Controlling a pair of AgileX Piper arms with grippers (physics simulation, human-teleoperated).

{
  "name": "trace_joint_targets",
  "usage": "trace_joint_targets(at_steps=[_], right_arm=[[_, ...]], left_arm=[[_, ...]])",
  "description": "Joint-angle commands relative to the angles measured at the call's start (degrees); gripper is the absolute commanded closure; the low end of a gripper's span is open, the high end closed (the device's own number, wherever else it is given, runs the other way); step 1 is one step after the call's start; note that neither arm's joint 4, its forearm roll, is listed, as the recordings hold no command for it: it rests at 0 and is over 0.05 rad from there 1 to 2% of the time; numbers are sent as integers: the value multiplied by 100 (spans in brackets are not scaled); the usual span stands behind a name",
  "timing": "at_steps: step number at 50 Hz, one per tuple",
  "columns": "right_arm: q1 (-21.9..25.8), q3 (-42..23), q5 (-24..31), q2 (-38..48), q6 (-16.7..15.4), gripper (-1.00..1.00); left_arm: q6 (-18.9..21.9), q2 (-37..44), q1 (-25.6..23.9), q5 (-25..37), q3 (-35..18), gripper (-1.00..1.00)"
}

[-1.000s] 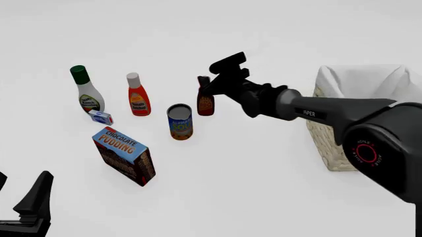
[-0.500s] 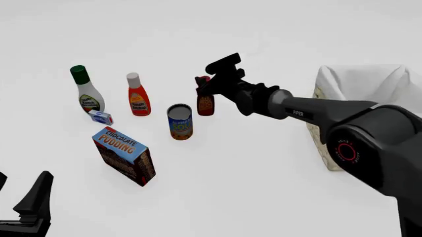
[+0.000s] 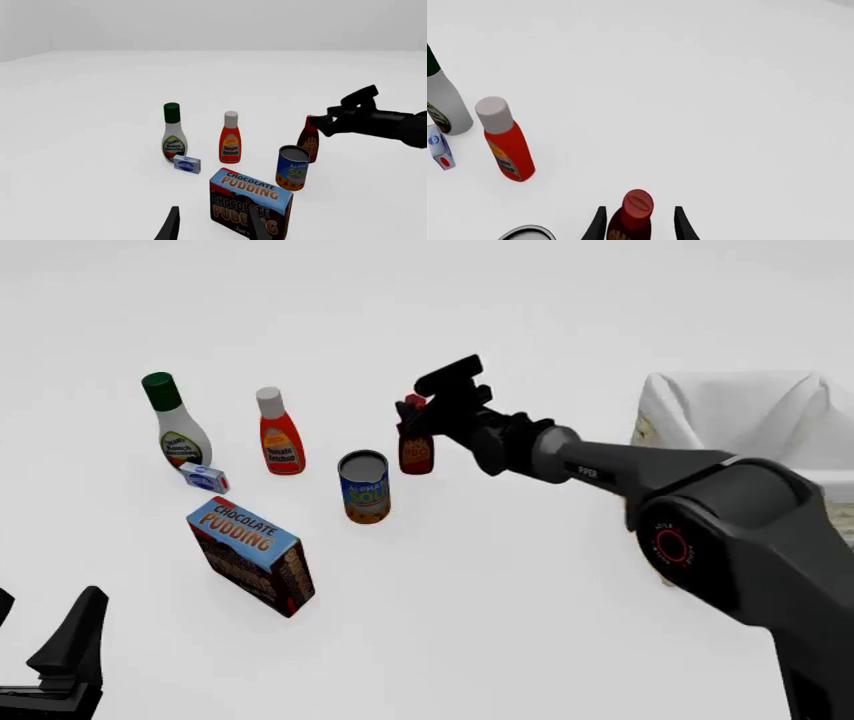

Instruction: Pick the bbq sauce and place it in the basket.

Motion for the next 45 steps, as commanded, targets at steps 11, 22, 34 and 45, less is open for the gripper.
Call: trace_joint_targets(at_steps=[11,22,34,45], right_arm=[[-11,-431,115,439,-36,-100],[-1,-726,208,702,-62,-100],[1,-904,263,860,-69,-100],[22,-899,255,866,-70,-100]], left_arm=[[0,0,0,0,0,-100],[0,0,0,0,0,-100],[0,0,0,0,0,-100],[0,0,0,0,0,-100]])
